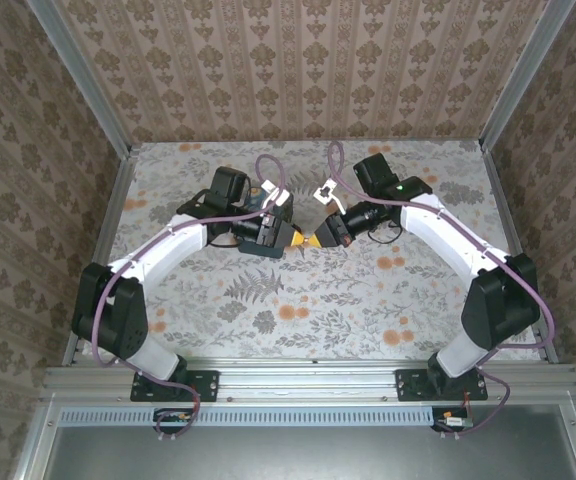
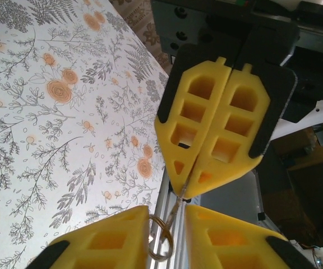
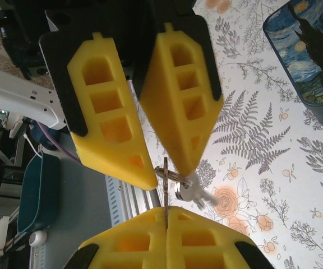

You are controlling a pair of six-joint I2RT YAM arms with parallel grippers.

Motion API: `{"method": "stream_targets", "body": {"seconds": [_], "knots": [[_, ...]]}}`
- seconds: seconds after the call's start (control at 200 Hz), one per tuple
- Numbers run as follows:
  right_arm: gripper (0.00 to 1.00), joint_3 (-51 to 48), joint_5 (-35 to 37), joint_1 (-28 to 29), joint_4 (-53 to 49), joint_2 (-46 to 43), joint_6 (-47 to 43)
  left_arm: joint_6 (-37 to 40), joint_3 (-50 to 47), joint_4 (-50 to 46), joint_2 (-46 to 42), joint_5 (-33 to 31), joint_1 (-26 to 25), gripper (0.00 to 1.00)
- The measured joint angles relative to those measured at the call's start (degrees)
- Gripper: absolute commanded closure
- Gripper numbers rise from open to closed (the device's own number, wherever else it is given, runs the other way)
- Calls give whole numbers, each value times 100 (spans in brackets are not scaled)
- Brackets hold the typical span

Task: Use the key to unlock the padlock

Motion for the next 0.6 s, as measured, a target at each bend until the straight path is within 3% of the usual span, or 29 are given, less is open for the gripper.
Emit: {"method": "stream_targets", "body": {"seconds": [0.18,0.285,0.4,0.515,0.6], "knots": [[95,162,2,-2,-286,129,-131,127,39,-157,37,-2,11,100],[92,249,-7,-31,-404,195,-179,170,85,-192,63,-9,7,100],[82,260,-4,-101,-350,199,-107,109,81,-107,63,4,-9,100],[61,151,-42,-302,201,160,205,-227,0,289,61,-22,-57,100],[57,-208,-42,-540,887,-17,717,-599,-138,682,61,-122,-57,100]]}}
